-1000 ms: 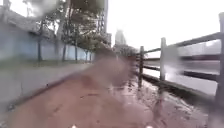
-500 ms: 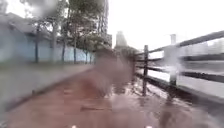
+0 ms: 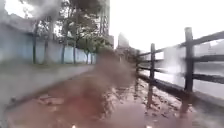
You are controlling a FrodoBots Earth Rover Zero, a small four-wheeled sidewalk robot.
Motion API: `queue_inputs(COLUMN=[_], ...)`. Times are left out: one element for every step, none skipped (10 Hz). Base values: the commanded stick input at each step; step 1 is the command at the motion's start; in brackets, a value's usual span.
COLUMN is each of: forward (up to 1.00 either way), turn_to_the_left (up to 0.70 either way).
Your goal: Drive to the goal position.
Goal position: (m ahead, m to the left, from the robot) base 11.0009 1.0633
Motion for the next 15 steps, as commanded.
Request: queue_inputs(forward=[1.00,1.00,1.00,1.00,1.00,1.00,1.00,1.00,1.00,1.00,1.00,1.00,1.00,1.00,1.00], turn_to_the_left=[0.00,0.00,0.00,0.00,0.00,0.00,0.00,0.00,0.00,0.00,0.00,0.00,0.00,0.00,0.00])
